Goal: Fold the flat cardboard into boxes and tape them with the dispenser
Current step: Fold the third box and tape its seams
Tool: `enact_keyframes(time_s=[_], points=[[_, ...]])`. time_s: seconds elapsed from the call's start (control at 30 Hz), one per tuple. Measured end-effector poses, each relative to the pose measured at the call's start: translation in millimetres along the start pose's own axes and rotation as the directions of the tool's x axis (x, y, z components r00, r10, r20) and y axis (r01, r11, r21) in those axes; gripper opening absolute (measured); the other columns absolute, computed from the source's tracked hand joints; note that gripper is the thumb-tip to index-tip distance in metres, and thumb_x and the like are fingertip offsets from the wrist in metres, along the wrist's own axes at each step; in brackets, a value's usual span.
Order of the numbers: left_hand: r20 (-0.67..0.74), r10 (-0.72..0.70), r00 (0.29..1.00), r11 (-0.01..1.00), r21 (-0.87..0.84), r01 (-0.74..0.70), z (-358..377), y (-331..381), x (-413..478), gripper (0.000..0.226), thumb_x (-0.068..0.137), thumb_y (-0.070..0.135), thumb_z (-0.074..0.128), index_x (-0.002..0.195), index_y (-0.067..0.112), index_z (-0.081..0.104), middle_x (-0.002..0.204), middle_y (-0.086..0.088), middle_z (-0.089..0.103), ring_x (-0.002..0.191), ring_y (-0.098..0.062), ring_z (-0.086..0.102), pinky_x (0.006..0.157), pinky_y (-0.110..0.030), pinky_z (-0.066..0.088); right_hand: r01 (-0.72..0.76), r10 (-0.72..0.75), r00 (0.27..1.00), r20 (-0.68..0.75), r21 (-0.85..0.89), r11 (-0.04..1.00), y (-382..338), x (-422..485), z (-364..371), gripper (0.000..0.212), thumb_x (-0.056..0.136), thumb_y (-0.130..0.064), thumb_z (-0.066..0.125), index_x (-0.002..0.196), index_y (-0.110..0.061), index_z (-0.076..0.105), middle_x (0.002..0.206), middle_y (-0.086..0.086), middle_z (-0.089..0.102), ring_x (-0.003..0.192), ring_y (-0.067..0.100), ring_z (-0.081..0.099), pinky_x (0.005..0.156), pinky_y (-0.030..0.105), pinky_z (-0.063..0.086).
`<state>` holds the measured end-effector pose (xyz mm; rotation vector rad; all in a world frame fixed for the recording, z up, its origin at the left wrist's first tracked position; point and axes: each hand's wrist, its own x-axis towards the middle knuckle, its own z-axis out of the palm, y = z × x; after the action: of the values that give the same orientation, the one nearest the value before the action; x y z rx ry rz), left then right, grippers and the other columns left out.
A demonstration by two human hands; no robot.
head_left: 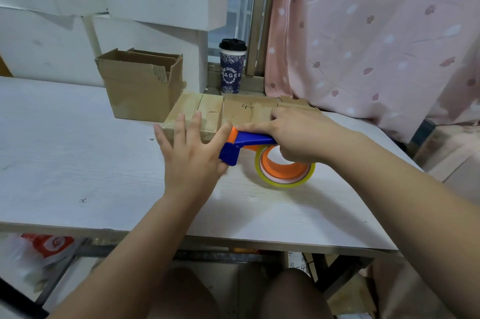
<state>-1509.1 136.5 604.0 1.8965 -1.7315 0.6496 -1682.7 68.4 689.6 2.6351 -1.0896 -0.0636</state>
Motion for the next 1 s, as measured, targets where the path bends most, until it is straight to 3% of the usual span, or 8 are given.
enact_keyframes(time_s=[0.17, 0.33, 0.5, 0.57, 0.67, 0.73, 0.83, 1.0], points=[[0.089, -0.055, 0.995, 0.998, -0.009, 0.056, -4, 1, 3, 0.051, 0.076, 0.031, 0.074, 0.124, 0.034, 0.057, 0.149, -0.029, 0.026, 0.139, -0.048, 0.016, 0.1, -0.069, -0.011, 0.036, -0.036, 0.998, 0.052, -0.005, 0.999, 1, 7, -7, 0.079, 0.088, -0.007, 0.04, 0.142, -0.058, 0.012, 0.081, -0.004, 0.036, 0.08, 0.023, 0.051, 0.061, 0.036, 0.044], [0.158, -0.031, 0.987, 1.0, 0.008, 0.03, -1, -5, 12, 0.047, 0.083, 0.046, 0.063, 0.128, 0.044, 0.049, 0.155, -0.023, 0.013, 0.142, -0.044, 0.002, 0.099, -0.07, -0.016, 0.082, -0.08, 0.993, 0.086, -0.018, 0.996, 6, 14, -8, 0.08, 0.086, -0.003, 0.043, 0.144, -0.053, 0.019, 0.077, -0.008, 0.042, 0.07, 0.012, 0.044, 0.051, 0.028, 0.031], [0.275, 0.06, 0.96, 0.985, 0.138, -0.101, 4, -7, 8, 0.045, 0.075, 0.067, 0.059, 0.107, 0.036, 0.061, 0.154, -0.024, -0.014, 0.138, -0.05, -0.016, 0.099, -0.069, -0.016, 0.151, -0.151, 0.965, 0.216, 0.017, 0.988, -3, 18, 4, 0.078, 0.083, 0.002, 0.043, 0.143, -0.047, 0.032, 0.068, -0.013, 0.039, 0.062, 0.007, 0.04, 0.05, 0.026, 0.027], [0.298, 0.094, 0.95, 0.984, 0.12, -0.135, 4, -12, 9, 0.046, 0.074, 0.07, 0.057, 0.104, 0.036, 0.063, 0.154, -0.022, -0.014, 0.138, -0.049, -0.016, 0.1, -0.07, -0.014, 0.118, -0.147, 0.961, 0.235, 0.132, 0.984, 1, 17, 10, 0.074, 0.081, 0.004, 0.043, 0.138, -0.043, 0.042, 0.074, -0.014, 0.047, 0.066, 0.009, 0.043, 0.053, 0.025, 0.03], [0.341, 0.125, 0.932, 0.98, 0.101, -0.169, -2, -17, 15, 0.062, 0.064, 0.082, 0.046, 0.106, 0.04, 0.064, 0.155, -0.021, -0.009, 0.14, -0.045, -0.012, 0.097, -0.067, -0.022, 0.055, -0.153, 0.942, 0.299, 0.314, 0.948, 10, 18, 16, 0.058, 0.075, 0.006, 0.043, 0.12, -0.027, 0.059, 0.094, -0.002, 0.062, 0.08, 0.02, 0.05, 0.062, 0.028, 0.037], [0.369, 0.124, 0.921, 0.981, 0.092, -0.169, -7, -20, 18, 0.074, 0.055, 0.089, 0.042, 0.108, 0.043, 0.063, 0.156, -0.019, -0.008, 0.141, -0.041, -0.012, 0.094, -0.063, -0.029, 0.004, -0.153, 0.936, 0.318, 0.424, 0.906, 14, 15, 20, 0.043, 0.074, 0.006, 0.046, 0.102, -0.022, 0.064, 0.087, -0.001, 0.06, 0.072, 0.017, 0.048, 0.057, 0.023, 0.036], [0.389, 0.114, 0.914, 0.986, 0.065, -0.151, -15, -22, 23, 0.091, 0.041, 0.095, 0.027, 0.11, 0.045, 0.062, 0.158, -0.015, -0.003, 0.143, -0.035, -0.01, 0.089, -0.059, -0.035, -0.088, -0.101, 0.943, 0.317, 0.531, 0.843, 18, 11, 28, 0.036, 0.077, 0.004, 0.048, 0.076, -0.031, 0.058, 0.065, -0.011, 0.054, 0.057, 0.008, 0.044, 0.049, 0.018, 0.035], [0.366, 0.167, 0.915, 0.966, 0.124, -0.226, -24, -21, 24, 0.11, 0.04, 0.096, -0.009, 0.108, 0.049, 0.063, 0.157, -0.015, 0.01, 0.144, -0.034, 0.006, 0.087, -0.059, -0.036, -0.207, -0.119, 0.918, 0.378, 0.714, 0.669, 23, 3, 48, 0.029, 0.065, 0.008, 0.055, 0.063, -0.021, 0.054, 0.05, -0.013, 0.05, 0.044, 0.004, 0.045, 0.044, 0.017, 0.034]])
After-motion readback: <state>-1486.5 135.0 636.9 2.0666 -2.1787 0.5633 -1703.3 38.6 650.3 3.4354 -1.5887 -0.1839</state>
